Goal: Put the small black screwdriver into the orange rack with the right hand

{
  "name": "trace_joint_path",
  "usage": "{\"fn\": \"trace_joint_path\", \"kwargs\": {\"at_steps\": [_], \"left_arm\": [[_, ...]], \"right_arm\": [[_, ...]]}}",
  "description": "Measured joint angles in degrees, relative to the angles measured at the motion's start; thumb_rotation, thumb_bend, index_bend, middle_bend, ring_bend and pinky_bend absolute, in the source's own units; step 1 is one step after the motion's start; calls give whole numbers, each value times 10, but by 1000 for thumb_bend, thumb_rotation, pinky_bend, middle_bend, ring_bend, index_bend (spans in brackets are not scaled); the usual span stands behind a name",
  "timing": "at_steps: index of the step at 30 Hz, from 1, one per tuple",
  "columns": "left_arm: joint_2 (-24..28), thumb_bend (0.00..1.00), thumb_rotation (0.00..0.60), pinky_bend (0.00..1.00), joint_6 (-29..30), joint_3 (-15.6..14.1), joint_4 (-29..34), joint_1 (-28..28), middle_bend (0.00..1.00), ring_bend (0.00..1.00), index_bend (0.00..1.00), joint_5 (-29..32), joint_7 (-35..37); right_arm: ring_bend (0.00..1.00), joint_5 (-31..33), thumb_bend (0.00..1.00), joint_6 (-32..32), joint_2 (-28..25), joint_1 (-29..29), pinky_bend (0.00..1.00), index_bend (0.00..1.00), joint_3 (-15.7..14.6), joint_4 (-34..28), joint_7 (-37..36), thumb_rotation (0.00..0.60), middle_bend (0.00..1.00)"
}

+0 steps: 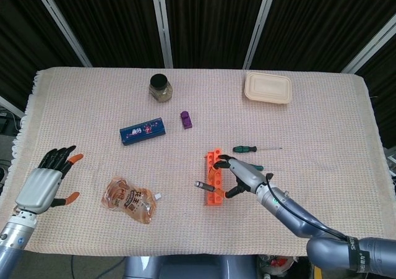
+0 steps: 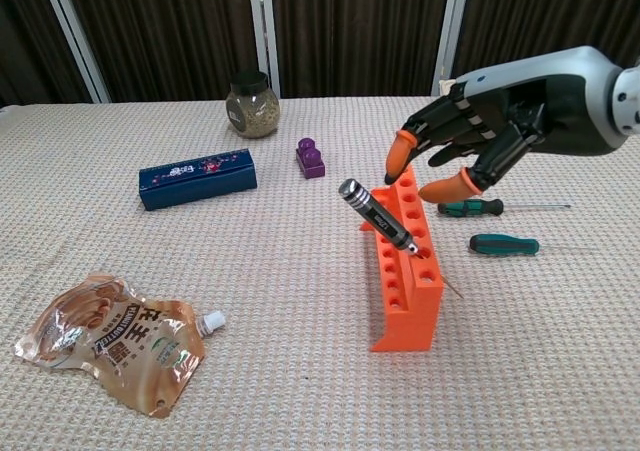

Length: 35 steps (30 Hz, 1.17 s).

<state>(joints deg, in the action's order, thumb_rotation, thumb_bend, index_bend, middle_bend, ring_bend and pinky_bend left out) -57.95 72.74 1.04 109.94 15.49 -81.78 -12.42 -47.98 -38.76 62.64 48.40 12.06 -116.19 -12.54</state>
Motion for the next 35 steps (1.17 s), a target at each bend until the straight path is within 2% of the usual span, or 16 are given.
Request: {"fn": "trace_joint_path", "kwargs": {"at_steps": [8,13,17,20,24,27,30,35], "left_arm": [[-1,207,600,0,14,3,-4,-7,0,0,138,2,-1],[-5,208,600,0,23,6,-10,-12,0,0,139,12,-5],[-6,208,600,0,29,8,-19,-17,0,0,140,23,-6],[-7,207,600,0,35,10,-26,-22,0,0,140,32,-6],[-16,208,600,0,52,13,-36,-29,0,0,140,36,-9],[-22,208,600,0,65,12,-42,-36,0,0,139,29,-7],[-25,207,600,0,80,11,-48,-43,0,0,137,18,-4],[-34,207,600,0,106,6,-57,-57,0,0,135,-9,6]], "right_arm": [[13,-39,302,-37,-38,-42,0,399,26,-21,-43,600,270],[14,-79,302,-101,-52,-80,0,378,33,-17,-54,600,241],[3,-111,301,-179,-50,-110,0,299,24,6,-15,600,188],[0,-139,302,-251,-40,-139,0,218,10,34,38,600,128],[0,-183,303,-340,-16,-192,0,130,-24,88,95,600,57],[0,-215,302,-386,-2,-227,0,75,-51,129,129,600,8],[0,-236,302,-422,8,-258,0,46,-77,164,169,600,0],[0,-264,302,-468,22,-314,0,32,-116,185,219,600,0]]}}
